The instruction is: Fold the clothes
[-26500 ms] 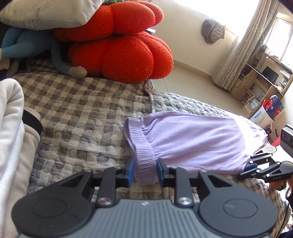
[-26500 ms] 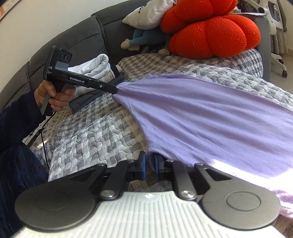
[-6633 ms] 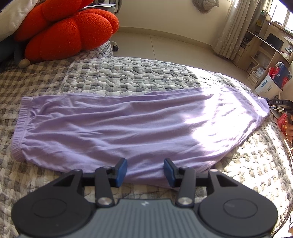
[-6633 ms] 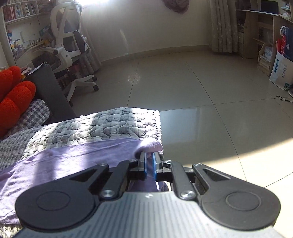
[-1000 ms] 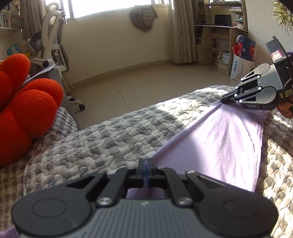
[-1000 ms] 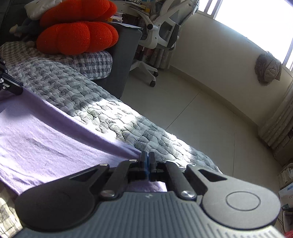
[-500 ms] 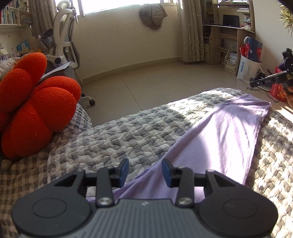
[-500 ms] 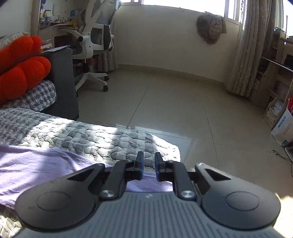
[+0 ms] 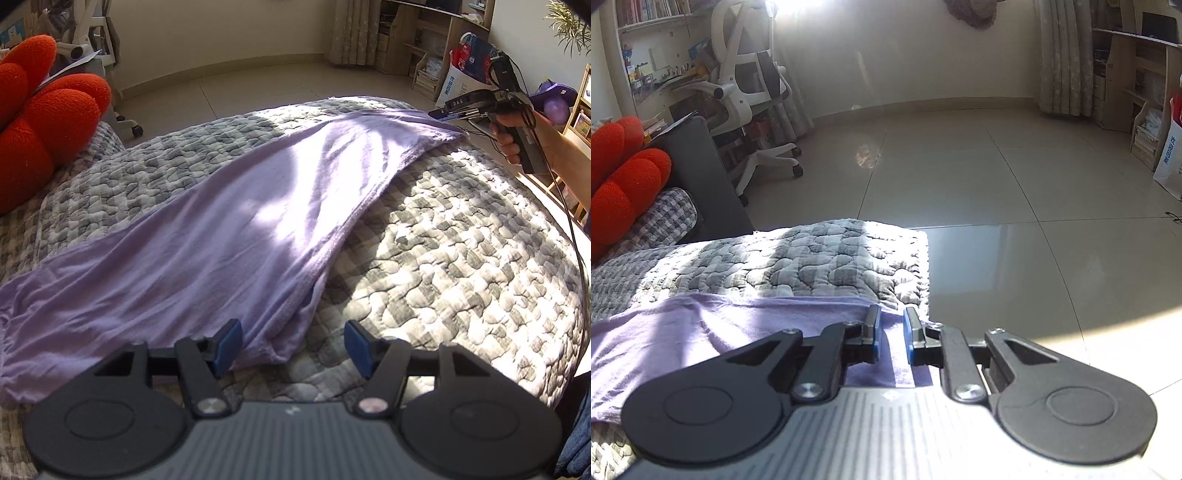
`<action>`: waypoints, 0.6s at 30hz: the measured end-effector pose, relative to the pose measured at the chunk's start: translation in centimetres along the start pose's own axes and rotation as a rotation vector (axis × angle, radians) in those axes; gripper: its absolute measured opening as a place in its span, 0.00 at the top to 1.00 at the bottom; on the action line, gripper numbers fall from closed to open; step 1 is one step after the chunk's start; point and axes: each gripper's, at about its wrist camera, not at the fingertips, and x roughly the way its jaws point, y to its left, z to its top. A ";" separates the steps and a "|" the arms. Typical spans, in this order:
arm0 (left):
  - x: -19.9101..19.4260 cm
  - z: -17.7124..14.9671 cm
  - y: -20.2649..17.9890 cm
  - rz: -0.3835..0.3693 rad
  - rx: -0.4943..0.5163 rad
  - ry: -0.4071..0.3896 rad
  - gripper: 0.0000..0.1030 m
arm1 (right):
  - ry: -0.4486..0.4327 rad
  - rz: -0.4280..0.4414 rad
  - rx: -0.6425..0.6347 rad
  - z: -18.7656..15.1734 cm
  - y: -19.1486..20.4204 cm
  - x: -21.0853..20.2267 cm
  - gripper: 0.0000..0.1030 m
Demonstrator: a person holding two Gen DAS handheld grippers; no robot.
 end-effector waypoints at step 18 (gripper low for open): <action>-1.4 0.0 0.4 0.008 0.080 -0.069 0.44 | -0.015 0.057 -0.003 0.8 0.6 -0.4 0.48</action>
